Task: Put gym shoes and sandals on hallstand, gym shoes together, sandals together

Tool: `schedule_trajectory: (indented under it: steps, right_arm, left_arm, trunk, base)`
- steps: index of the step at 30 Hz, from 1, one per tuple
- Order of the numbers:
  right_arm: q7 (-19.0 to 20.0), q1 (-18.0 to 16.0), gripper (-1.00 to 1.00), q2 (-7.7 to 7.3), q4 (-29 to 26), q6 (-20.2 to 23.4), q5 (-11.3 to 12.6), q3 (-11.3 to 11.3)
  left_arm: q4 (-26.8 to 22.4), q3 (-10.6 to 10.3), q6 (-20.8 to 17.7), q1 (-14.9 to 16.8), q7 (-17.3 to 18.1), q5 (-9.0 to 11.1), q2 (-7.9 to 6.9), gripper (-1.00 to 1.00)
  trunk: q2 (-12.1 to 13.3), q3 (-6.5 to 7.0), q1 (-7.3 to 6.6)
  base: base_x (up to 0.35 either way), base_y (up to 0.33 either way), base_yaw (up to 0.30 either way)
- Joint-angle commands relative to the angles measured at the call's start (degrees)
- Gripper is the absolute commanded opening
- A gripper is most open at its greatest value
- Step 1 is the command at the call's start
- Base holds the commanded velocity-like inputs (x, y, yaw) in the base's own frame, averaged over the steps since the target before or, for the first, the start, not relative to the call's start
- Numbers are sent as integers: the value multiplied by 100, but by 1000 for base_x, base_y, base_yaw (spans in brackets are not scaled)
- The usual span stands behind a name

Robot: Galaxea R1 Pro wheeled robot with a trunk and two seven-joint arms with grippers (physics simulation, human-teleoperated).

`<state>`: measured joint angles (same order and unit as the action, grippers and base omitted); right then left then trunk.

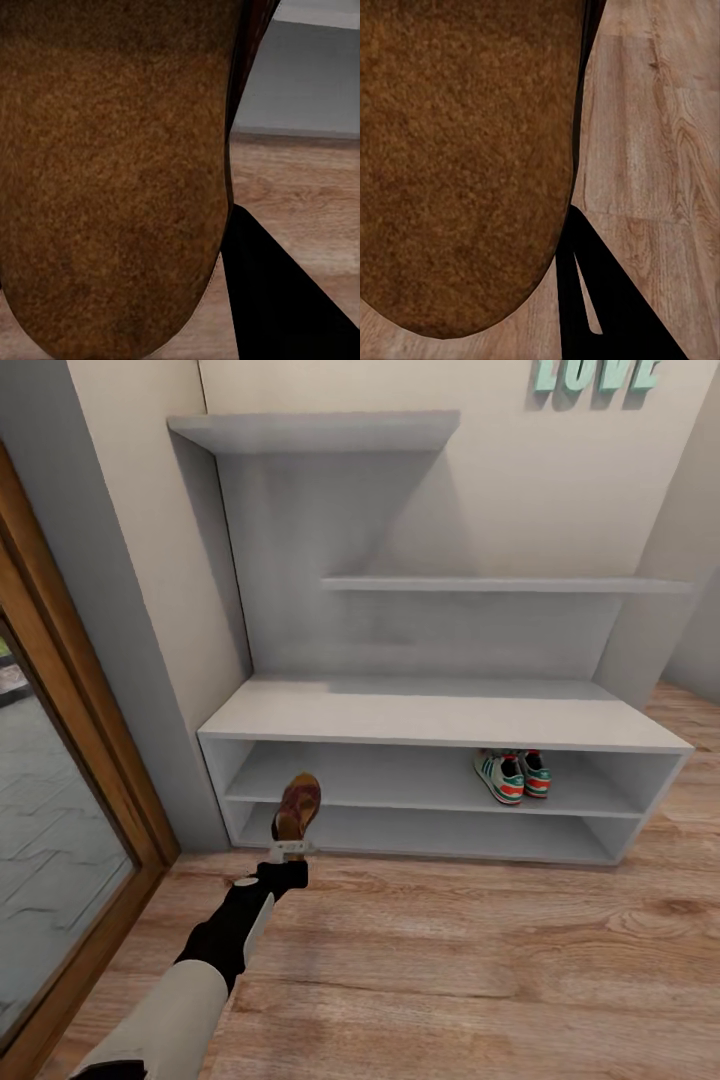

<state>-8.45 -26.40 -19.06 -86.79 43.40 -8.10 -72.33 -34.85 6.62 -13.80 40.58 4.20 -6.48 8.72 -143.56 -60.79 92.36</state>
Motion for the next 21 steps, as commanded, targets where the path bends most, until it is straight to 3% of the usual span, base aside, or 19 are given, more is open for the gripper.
schedule_trajectory:
  steps: [1,6,21]
  right_arm:
    - [4,-5,-100,-2,-5,37,-33,0]
    - [2,-5,-100,-2,-5,37,-33,0]
    - [2,-5,-100,-2,-5,37,-33,0]
  left_arm:
    - [30,45,49,2,-1,-75,23,-100]
    - [175,42,348,3,-143,-73,91,-100]
    - [198,47,394,5,-165,-79,97,-100]
  trunk:
    - [-2,-5,-1]
    - [-4,-28,1]
    - [-24,-464,40]
  base:
    - [0,0,0]
    - [0,0,0]
    - [0,0,0]
